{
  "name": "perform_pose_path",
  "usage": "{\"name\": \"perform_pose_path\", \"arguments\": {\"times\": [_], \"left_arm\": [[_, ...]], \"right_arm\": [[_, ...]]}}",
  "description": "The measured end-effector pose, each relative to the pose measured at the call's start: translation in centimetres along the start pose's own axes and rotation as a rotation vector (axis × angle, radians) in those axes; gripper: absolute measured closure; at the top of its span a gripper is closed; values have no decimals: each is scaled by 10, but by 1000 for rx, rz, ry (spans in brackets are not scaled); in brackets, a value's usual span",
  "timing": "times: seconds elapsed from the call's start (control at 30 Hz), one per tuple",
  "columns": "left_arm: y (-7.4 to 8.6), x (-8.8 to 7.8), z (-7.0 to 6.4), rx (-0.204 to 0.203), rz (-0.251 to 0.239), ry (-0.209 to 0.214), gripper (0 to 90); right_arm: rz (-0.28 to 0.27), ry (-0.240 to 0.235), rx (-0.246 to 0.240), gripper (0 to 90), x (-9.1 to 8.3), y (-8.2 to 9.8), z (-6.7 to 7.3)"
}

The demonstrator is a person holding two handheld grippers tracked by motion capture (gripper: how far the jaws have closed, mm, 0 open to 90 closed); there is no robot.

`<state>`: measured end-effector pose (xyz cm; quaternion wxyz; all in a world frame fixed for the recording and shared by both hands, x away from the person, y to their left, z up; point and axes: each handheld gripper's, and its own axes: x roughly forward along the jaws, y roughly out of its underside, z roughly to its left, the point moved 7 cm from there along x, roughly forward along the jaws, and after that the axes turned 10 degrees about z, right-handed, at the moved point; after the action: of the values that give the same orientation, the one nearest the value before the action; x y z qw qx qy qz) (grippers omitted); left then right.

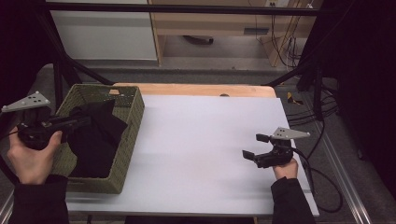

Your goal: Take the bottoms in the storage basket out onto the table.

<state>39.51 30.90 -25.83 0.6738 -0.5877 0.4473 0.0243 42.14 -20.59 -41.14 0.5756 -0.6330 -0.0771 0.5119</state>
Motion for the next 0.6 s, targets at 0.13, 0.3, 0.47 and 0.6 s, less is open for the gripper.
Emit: {"name": "perform_pose_path", "arguments": {"times": [0.13,0.3,0.47,0.6], "left_arm": [[-3,-1,-1,6,4,1,798],[-8,-5,-2,16,-3,-2,798],[-13,-8,-5,25,-7,-6,798],[-19,-11,-7,40,-14,-12,798]], "right_arm": [[-1,3,3,36,0,0,0],[2,2,0,36,0,0,0],[0,3,1,36,1,0,0],[0,3,2,36,0,0,0]]}}
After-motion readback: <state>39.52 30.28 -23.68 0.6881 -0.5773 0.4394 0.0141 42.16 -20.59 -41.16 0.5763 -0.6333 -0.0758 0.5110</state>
